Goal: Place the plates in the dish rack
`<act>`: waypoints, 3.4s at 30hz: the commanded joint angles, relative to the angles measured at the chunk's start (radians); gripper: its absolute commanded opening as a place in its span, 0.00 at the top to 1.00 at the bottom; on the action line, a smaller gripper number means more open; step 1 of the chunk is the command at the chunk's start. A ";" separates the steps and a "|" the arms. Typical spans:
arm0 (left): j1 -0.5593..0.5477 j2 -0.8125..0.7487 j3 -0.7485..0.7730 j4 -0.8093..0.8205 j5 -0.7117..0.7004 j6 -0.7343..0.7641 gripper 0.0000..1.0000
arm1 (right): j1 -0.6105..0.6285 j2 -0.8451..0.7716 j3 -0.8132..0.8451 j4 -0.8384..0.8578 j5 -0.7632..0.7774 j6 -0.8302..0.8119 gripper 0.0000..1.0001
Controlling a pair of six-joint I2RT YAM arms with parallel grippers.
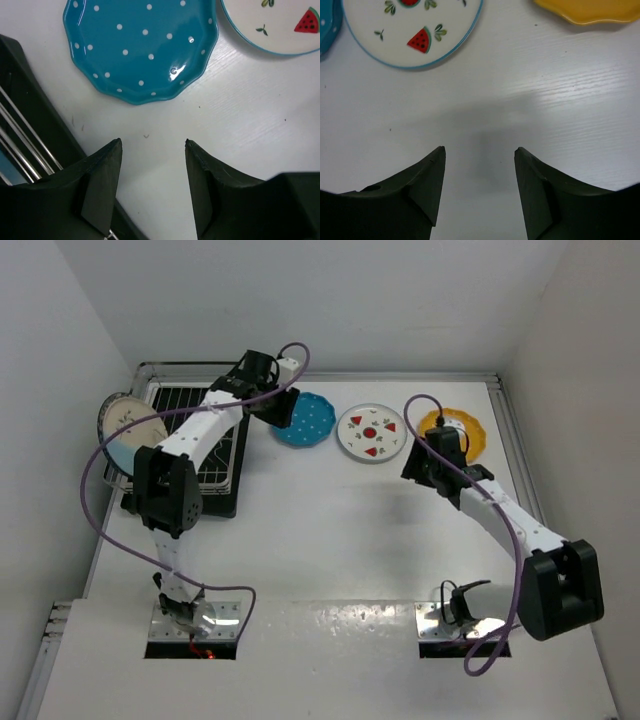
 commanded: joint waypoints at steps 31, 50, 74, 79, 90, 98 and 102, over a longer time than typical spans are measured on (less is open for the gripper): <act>0.153 -0.053 -0.051 -0.029 0.015 0.013 0.42 | -0.541 0.906 0.687 -0.268 0.089 0.423 0.71; 0.009 -0.010 -0.075 -0.056 0.144 0.090 0.42 | -0.419 0.276 -0.181 0.027 -0.300 0.380 1.00; -0.272 0.135 -0.307 0.030 0.365 0.073 0.28 | 0.163 -0.007 -0.440 0.119 -0.182 0.369 1.00; -0.281 0.144 -0.322 0.048 0.386 0.040 0.27 | 0.174 0.012 -0.434 0.175 -0.205 0.357 1.00; -0.284 0.202 -0.315 0.016 0.303 0.008 1.00 | 0.177 0.032 -0.453 0.358 -0.289 0.263 1.00; -0.223 0.007 -0.191 -0.099 0.270 0.128 1.00 | 0.157 0.105 -0.349 0.343 -0.455 -0.051 0.36; -0.223 -0.030 -0.166 -0.189 0.270 0.148 1.00 | 0.140 0.231 -0.254 0.387 -0.559 -0.094 0.24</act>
